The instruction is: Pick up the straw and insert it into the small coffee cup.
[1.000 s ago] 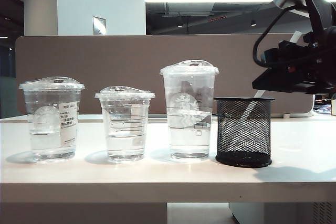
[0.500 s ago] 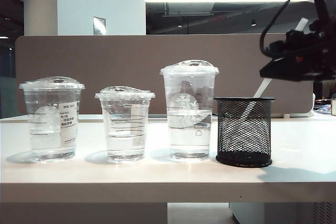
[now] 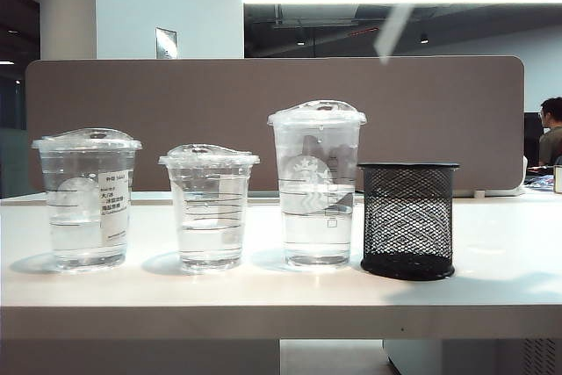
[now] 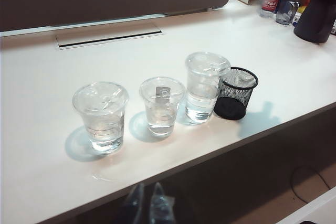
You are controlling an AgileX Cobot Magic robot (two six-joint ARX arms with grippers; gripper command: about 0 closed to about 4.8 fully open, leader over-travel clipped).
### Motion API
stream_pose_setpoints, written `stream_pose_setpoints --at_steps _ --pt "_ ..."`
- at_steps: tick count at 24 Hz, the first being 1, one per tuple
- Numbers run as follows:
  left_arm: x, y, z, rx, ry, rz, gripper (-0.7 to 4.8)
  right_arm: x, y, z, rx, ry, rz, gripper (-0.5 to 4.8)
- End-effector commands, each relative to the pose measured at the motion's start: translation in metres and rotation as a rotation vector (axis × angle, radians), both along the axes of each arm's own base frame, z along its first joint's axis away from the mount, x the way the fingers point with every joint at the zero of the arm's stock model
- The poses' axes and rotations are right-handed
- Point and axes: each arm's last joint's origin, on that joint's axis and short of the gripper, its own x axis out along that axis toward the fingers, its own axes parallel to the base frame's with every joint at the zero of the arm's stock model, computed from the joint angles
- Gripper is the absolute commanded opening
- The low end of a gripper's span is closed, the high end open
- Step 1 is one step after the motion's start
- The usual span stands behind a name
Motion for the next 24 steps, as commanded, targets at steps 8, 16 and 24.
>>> stream_pose_setpoints --at_steps 8,16,24 --pt "0.001 0.000 0.005 -0.001 -0.043 0.001 0.22 0.046 0.072 0.024 -0.033 0.063 0.254 0.00" --pt "0.001 0.000 0.004 -0.002 -0.042 -0.001 0.22 0.057 0.119 -0.017 -0.119 0.199 0.352 0.00" --pt "0.001 0.000 0.005 0.000 -0.043 0.004 0.22 0.049 0.123 -0.033 -0.205 0.330 0.376 0.00"
